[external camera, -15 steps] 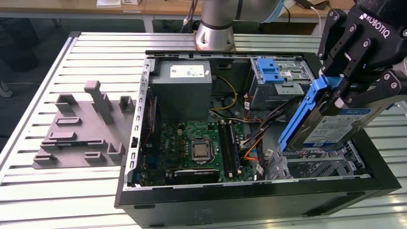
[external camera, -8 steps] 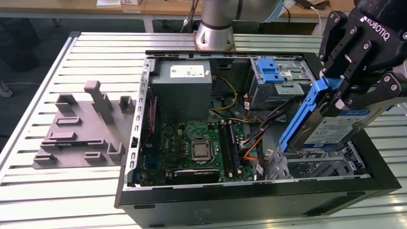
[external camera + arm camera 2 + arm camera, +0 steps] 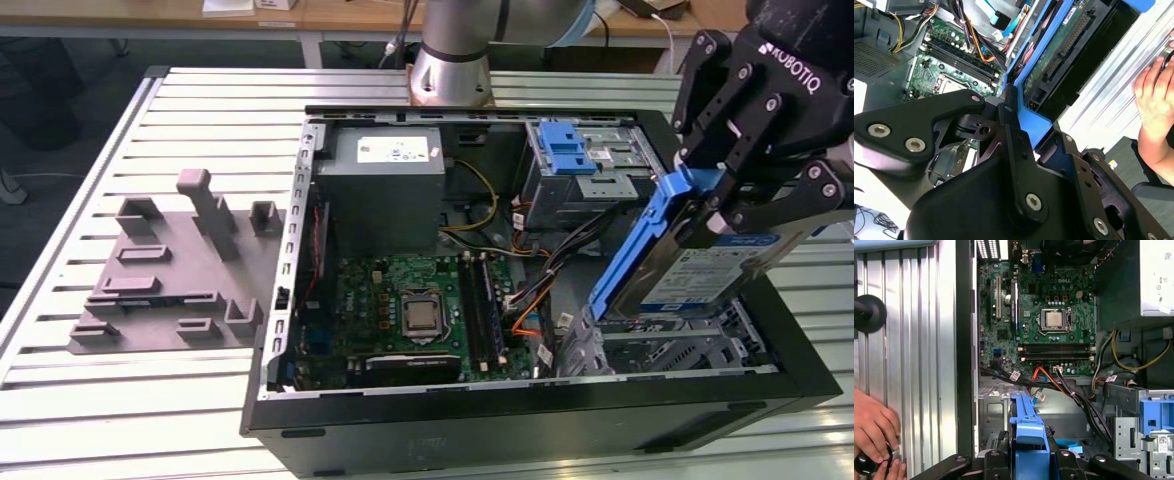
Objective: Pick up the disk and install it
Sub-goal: 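Insert the disk into the insertion slot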
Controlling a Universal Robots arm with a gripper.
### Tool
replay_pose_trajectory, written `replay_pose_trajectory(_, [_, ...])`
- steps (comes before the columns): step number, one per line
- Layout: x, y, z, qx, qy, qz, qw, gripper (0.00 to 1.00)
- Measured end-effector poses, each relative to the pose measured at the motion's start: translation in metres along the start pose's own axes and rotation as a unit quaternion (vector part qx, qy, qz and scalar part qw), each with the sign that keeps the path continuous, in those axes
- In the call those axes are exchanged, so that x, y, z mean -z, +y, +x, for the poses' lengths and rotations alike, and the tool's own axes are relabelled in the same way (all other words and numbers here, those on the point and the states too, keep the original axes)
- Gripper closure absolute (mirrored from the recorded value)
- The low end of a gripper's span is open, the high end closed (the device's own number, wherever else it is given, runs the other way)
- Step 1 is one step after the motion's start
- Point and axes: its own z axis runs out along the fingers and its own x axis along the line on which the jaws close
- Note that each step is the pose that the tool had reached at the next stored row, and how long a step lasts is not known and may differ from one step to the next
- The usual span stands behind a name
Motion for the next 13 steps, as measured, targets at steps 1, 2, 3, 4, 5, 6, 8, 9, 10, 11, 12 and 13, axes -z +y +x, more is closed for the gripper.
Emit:
replay_pose_trajectory(1, [-0.0002,-0.0006,0.0000,0.000,0.0000,0.0000,1.0000,0.63])
replay_pose_trajectory(2, [-0.0005,-0.0012,-0.0001,0.000,0.0000,0.0000,1.0000,0.63])
replay_pose_trajectory(3, [-0.0007,-0.0017,-0.0001,0.000,0.0000,0.0000,1.0000,0.63])
replay_pose_trajectory(4, [-0.0009,-0.0019,-0.0001,0.000,0.0000,0.0000,1.0000,0.63])
replay_pose_trajectory(5, [-0.0012,-0.0020,-0.0001,0.000,0.0000,0.0000,1.0000,0.63])
replay_pose_trajectory(6, [-0.0015,-0.0022,-0.0001,0.000,-0.0001,0.0000,1.0000,0.63])
replay_pose_trajectory(8, [-0.0022,-0.0024,-0.0001,0.000,0.0000,0.0000,1.0000,0.63])
replay_pose_trajectory(9, [-0.0027,-0.0026,-0.0001,0.000,-0.0001,0.0000,1.0000,0.63])
replay_pose_trajectory(10, [-0.0032,-0.0029,-0.0001,0.001,-0.0001,0.0000,1.0000,0.63])
replay_pose_trajectory(11, [-0.0037,-0.0034,-0.0001,0.001,-0.0001,0.0000,1.0000,0.63])
replay_pose_trajectory(12, [-0.0042,-0.0040,-0.0001,0.001,-0.0001,0.0000,1.0000,0.63])
replay_pose_trajectory(13, [-0.0047,-0.0046,-0.0002,0.001,0.0000,0.0000,1.0000,0.63])
